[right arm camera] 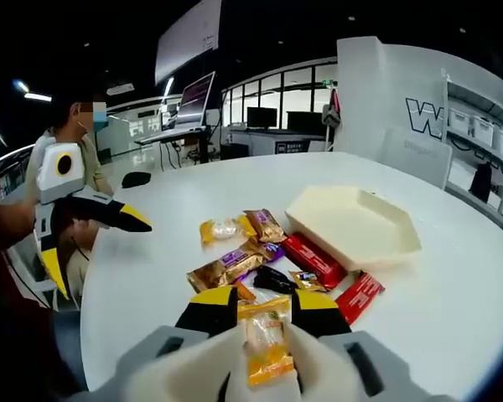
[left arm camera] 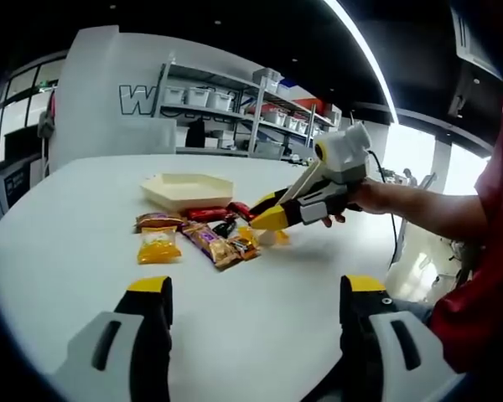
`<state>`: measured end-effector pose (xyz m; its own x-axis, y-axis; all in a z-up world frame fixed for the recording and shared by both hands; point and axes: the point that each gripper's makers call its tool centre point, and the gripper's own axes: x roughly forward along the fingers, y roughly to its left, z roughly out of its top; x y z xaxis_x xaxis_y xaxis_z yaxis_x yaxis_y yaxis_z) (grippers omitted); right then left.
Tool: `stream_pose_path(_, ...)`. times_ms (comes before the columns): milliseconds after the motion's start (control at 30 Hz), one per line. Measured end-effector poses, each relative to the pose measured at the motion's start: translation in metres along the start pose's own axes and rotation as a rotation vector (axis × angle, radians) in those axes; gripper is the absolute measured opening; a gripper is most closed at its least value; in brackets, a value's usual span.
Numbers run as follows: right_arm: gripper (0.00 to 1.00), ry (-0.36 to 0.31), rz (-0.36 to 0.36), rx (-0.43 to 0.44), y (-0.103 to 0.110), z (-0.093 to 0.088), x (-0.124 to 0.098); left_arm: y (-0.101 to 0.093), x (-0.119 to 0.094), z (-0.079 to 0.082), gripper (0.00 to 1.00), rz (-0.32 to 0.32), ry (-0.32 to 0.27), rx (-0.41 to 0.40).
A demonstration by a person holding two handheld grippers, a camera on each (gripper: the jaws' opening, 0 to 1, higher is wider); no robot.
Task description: Place the target food into the container with the food tongs after gripping and lifting it, then release it inside without dropping or visibly crushing the food.
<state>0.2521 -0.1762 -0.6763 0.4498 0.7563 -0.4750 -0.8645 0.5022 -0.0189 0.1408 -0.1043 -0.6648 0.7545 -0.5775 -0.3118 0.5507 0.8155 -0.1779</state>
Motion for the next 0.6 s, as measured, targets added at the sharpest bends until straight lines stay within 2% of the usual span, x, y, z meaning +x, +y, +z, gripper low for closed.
stream_pose_path(167,0.16,0.006,-0.024,0.048,-0.005,0.002,0.001,-0.001,-0.001,0.001,0.79,-0.002,-0.003,0.005)
stream_pose_path(233,0.16,0.004,-0.04,0.105,-0.009,0.003,-0.003,0.001,-0.001,0.002,0.79,0.007,-0.009,0.004)
stream_pose_path(333,0.17,0.005,-0.06,0.112,-0.01,0.002,-0.007,0.001,-0.003,0.002,0.8,0.015,-0.006,0.022)
stream_pose_path(600,0.17,-0.066,-0.072,0.143,-0.016,0.028,-0.024,0.003,-0.004,-0.001,0.81,0.033,0.0,0.035)
